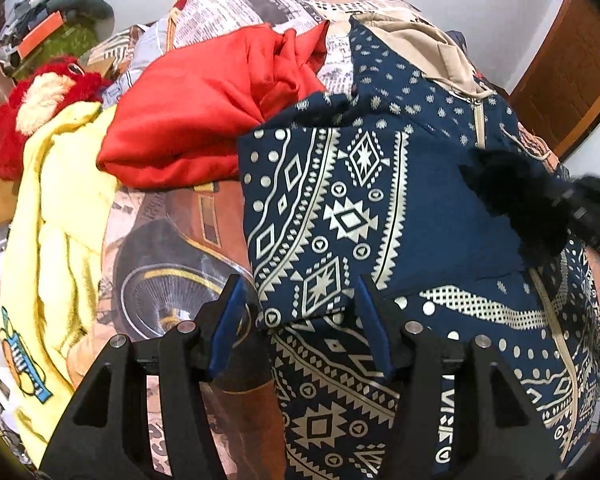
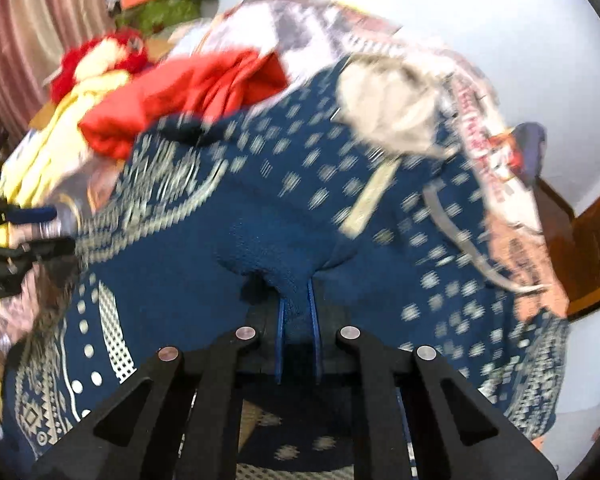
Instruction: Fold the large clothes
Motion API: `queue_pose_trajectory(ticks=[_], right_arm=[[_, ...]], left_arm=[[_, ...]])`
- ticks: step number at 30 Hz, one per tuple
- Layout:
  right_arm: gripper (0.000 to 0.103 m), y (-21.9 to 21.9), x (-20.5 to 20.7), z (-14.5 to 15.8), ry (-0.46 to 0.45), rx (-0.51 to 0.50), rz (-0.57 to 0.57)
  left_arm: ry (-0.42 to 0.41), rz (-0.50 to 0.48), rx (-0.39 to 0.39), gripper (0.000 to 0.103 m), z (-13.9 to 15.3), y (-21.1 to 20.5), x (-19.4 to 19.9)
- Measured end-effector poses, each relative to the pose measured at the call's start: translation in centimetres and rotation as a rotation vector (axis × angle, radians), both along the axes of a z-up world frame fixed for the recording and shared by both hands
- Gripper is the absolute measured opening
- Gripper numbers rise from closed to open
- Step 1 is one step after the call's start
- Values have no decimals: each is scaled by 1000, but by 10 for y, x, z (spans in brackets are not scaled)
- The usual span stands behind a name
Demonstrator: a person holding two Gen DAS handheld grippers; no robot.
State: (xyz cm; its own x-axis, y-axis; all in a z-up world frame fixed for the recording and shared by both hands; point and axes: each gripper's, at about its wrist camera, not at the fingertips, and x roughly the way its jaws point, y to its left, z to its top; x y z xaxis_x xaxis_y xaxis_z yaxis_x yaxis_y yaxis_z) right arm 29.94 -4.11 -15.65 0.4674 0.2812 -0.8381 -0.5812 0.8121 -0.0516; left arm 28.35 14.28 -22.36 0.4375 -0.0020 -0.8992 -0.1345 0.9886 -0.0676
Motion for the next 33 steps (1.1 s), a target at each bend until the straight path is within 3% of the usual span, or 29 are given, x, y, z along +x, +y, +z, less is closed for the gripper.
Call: queue_pose_trajectory(ticks=[6,10,19,22,27,33], right_arm=[[9,-44,14,60,-102,145,-108],[9,-72,15,70,-120,195,-161],[9,-125,17,7,37,169,-287],[9,-137,18,-21,107,136,-315],[11,-154,15,-39,195,126,-339],[17,-173,8,-37,229,149,-383]], left_arm=[[-20,1,29,56,11,-8,12],[-26,-4,23,56,12,-18,18],[27,-65,53,56,-11,-48,28],[13,-58,80,61,-16,-50,27],[5,-41,72,66,-18,-45,28],[-5,-33,93,67,-16,-48,23]])
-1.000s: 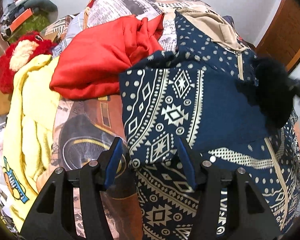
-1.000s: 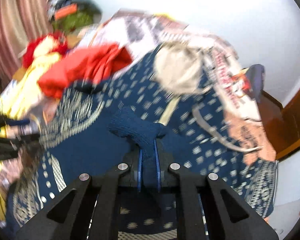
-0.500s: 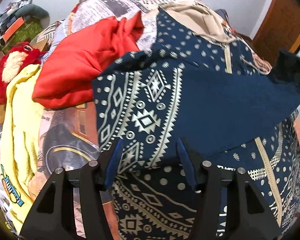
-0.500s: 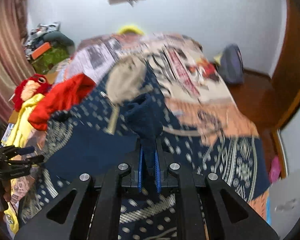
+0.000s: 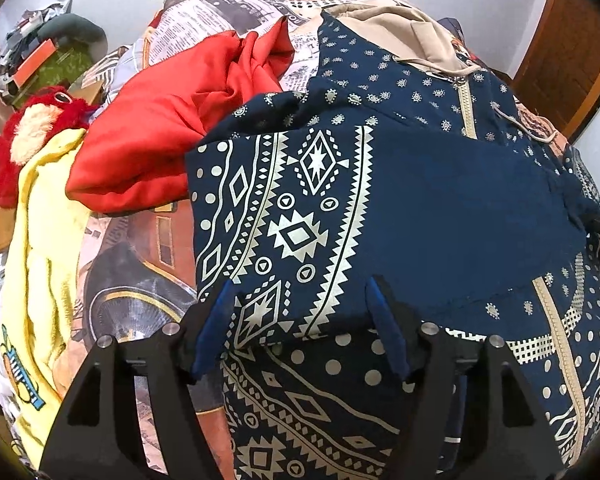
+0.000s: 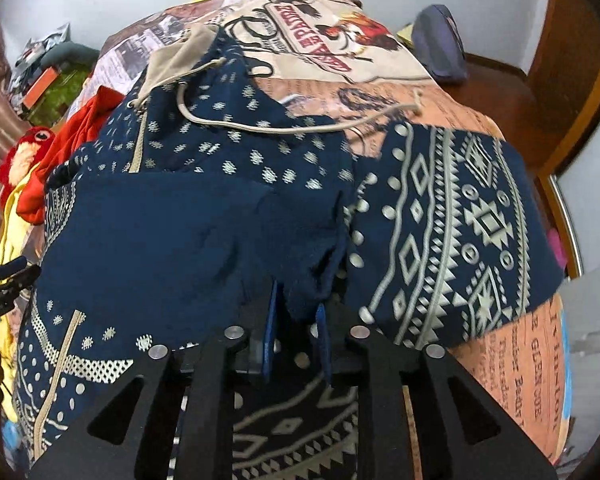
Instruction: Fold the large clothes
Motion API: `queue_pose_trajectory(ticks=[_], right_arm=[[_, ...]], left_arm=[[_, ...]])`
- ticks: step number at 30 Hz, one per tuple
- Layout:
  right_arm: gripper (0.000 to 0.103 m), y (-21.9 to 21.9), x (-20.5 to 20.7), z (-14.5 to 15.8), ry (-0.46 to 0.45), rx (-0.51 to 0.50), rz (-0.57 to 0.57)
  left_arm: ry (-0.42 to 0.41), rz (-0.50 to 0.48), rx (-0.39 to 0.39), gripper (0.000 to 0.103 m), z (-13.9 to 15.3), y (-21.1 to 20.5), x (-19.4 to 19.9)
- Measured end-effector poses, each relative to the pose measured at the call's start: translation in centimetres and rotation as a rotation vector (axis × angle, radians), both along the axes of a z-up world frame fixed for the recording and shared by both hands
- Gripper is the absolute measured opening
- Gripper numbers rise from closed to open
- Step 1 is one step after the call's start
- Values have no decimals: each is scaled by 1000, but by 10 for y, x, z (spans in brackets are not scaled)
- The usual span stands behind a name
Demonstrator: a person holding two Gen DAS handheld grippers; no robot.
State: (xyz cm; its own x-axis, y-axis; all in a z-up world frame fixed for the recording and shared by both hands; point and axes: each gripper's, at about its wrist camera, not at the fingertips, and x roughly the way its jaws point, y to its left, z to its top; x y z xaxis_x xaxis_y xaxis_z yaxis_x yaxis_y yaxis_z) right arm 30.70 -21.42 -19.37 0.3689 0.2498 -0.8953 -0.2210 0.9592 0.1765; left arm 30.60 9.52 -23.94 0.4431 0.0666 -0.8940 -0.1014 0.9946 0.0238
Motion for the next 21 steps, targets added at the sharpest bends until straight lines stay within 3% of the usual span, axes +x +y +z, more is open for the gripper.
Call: queue_pose_trajectory(ticks=[8,10,13,17,21], right_arm=[[20,-39,-20,35,-56,44,-74],[36,-54,-23,47,-91,42,-114],[50,-79,-24,64,-143,67,-191],[51,-107,-16,72,-147,94,-268],[52,-132,-8,57,-107,95,-347]], left_arm=[[-52,-27,12,67,28,-13,-3],[-88,-38,10,67,42,-18,-3],[-146,-56,-9,67,64,-28,-1],[-224,-92,-42,67,92,-42,5],[-271,-116,-64,67,107,-51,12]])
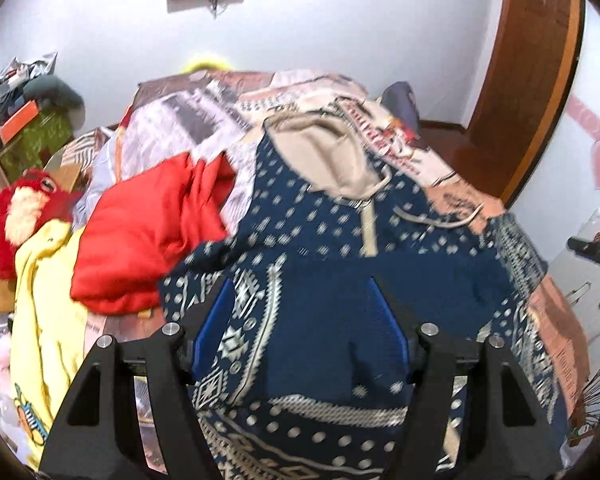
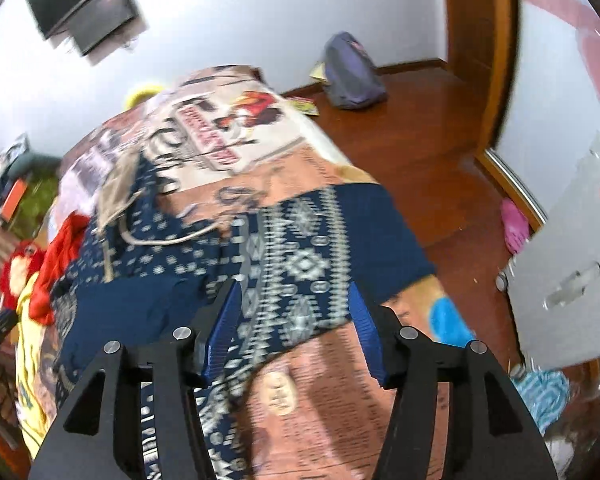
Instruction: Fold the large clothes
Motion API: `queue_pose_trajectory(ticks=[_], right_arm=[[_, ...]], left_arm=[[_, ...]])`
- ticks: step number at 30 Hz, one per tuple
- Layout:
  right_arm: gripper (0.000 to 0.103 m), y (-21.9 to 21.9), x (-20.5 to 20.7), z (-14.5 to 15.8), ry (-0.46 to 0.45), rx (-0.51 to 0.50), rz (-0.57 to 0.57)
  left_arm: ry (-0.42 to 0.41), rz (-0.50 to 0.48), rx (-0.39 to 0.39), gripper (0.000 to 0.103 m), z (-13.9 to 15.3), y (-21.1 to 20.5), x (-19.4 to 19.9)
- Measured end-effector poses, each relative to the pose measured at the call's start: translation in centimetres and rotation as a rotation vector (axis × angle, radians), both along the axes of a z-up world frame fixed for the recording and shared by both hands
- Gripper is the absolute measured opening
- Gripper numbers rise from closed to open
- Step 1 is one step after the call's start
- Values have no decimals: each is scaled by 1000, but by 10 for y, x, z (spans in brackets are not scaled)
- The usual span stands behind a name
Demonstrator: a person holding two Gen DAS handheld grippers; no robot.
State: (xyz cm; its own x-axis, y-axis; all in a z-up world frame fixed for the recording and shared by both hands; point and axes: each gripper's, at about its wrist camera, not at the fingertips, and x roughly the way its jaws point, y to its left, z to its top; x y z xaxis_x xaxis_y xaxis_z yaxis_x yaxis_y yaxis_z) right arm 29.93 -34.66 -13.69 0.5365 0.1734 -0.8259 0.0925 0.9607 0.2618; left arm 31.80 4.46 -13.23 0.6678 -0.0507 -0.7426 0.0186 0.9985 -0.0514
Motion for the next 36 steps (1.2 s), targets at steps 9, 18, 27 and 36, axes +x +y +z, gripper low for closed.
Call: queue_pose_trajectory(ticks=[9,18,27,36], right_arm=[[52,-40,24,-74,196,151,-125],[55,-66,48,-102,194,315,-228],[20,-70,62,-98,176,305,-331],[7,-41,53,-27,-11,152,-222]], left_arm=[[74,-2,-23,67,-27,-9,12],[158,38,-72,67,-56,4,18],[178,54,-68,67,-61,10,14],[145,58,-57,67,-49,15,2]])
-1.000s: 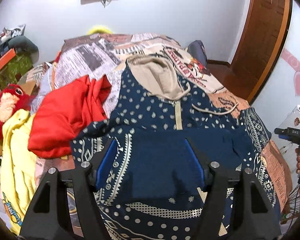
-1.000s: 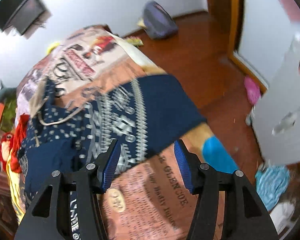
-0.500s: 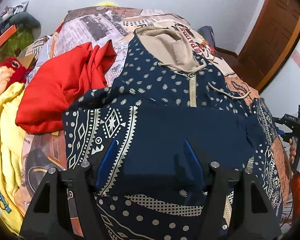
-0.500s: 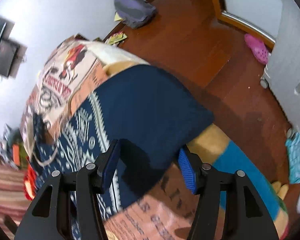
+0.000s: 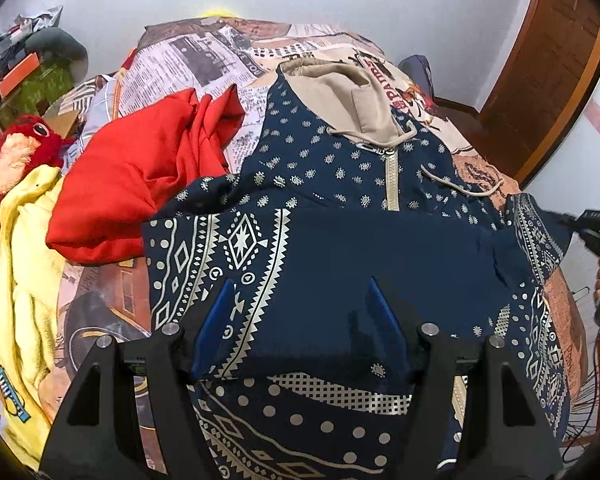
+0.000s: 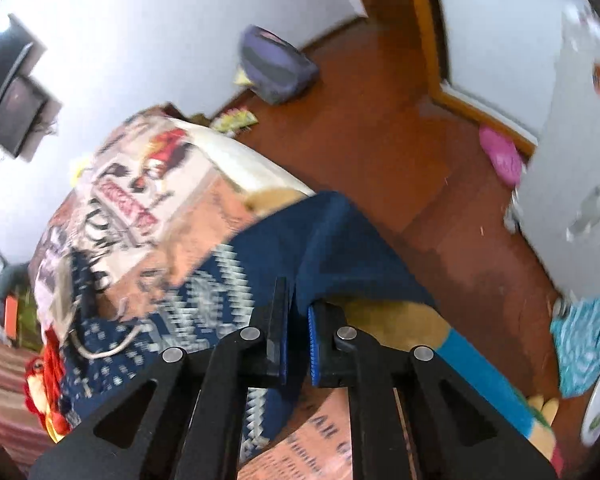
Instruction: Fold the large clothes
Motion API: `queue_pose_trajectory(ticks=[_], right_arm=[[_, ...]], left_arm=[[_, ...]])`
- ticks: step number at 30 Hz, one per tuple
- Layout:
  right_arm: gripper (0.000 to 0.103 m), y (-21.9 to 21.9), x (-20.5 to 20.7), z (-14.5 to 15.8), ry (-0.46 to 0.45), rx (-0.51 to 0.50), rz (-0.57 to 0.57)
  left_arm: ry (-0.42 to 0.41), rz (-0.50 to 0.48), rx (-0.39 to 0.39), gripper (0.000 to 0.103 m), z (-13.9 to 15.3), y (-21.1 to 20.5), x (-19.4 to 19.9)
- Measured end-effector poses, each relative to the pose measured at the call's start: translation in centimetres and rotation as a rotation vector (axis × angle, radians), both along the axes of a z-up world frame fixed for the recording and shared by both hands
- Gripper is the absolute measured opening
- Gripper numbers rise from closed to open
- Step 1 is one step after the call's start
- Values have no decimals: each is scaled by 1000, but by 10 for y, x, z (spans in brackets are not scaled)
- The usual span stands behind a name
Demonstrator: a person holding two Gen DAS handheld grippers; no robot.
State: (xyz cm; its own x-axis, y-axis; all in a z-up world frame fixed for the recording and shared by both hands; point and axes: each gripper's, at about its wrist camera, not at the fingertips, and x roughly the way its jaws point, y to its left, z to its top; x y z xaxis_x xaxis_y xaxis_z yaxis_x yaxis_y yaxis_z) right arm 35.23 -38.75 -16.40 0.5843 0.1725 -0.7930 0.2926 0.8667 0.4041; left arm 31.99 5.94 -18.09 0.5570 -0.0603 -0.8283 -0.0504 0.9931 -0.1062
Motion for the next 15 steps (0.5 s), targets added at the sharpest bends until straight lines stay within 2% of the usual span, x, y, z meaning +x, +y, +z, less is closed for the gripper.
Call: queue_pose_trajectory(ticks=[3,9,12,15], right_arm=[[7,19,-9,40,-96,-44,73],[6,68,-25,108,-260,-49,216],[6,101,-33,122,-297,-48,309],[6,134,-37,116,-285,-40,396]], left_arm=[[-13,-3,10,67,5,0,-4],[-37,-12,17,67,13,1,-14],[-46,-12,6,67,16,4,-19],[-57,-9,-13,67,21,7,-23]])
